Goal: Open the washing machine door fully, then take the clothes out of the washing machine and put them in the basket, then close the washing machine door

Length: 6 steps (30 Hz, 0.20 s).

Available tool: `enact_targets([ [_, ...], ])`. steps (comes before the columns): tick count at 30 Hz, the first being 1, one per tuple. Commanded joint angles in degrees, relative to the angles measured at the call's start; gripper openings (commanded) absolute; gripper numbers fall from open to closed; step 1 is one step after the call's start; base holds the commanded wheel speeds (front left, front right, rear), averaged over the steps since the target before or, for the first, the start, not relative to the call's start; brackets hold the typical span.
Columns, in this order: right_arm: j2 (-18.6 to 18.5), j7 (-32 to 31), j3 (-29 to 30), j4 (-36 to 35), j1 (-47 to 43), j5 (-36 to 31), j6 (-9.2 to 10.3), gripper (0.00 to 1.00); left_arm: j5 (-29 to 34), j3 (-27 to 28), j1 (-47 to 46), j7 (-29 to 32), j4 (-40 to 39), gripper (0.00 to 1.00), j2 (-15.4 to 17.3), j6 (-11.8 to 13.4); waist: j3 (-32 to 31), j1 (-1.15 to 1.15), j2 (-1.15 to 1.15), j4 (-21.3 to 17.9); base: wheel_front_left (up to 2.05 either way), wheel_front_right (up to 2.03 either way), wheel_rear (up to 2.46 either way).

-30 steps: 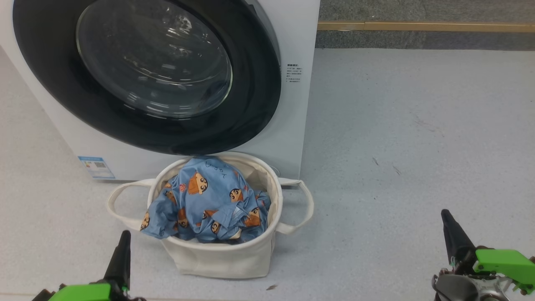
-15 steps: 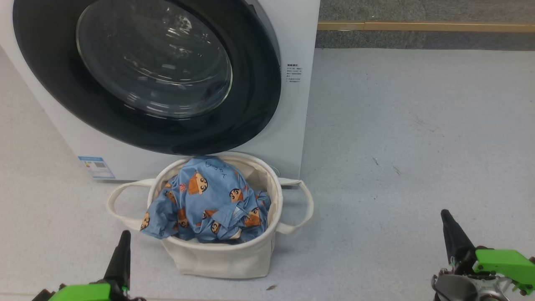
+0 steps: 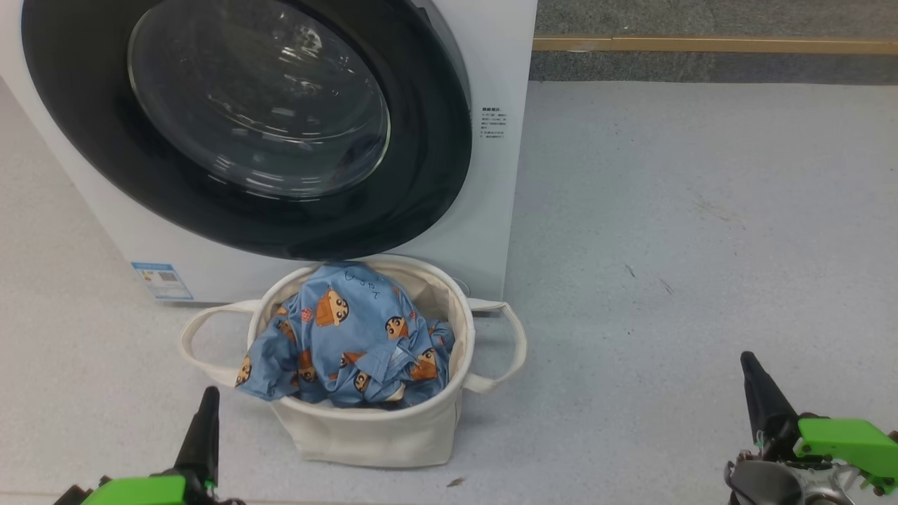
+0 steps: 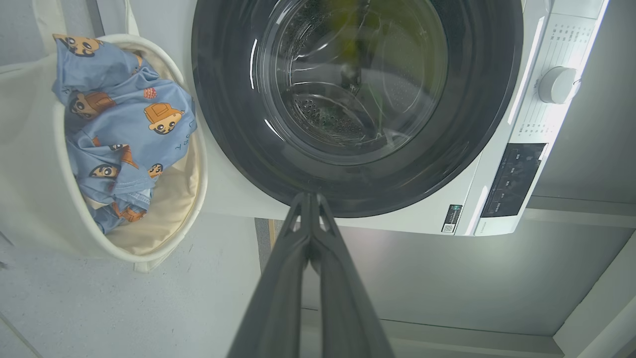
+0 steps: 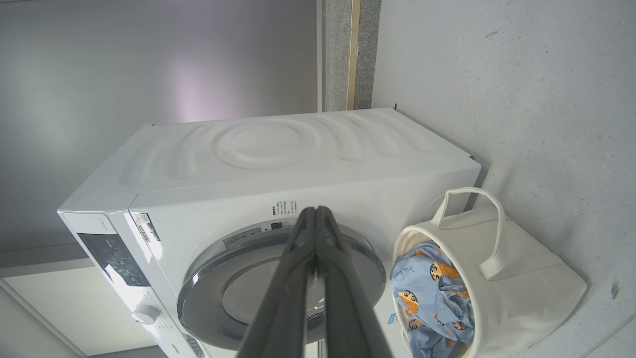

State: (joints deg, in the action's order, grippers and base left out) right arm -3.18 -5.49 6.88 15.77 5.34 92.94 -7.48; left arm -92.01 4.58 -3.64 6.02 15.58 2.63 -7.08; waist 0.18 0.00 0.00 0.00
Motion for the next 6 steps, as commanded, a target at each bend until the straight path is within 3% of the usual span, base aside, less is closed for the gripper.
enact_targets([
  [1, -0.1, -0.5, -0.9, -1.8, 0.8, -0.3, -0.01, 0.00, -0.1, 2.0, -2.6, 0.5, -1.5, 0.00, 0.3, -0.4, 0.0, 0.00, 0.00, 0.0, 0.00, 0.00, 0.00],
  [6, -0.1, -0.6, -0.9, -1.8, 0.8, -0.3, -0.01, 0.00, -0.1, 2.0, -2.6, 0.5, -1.5, 0.00, 0.3, -0.4, 0.0, 0.00, 0.00, 0.0, 0.00, 0.00, 0.00],
])
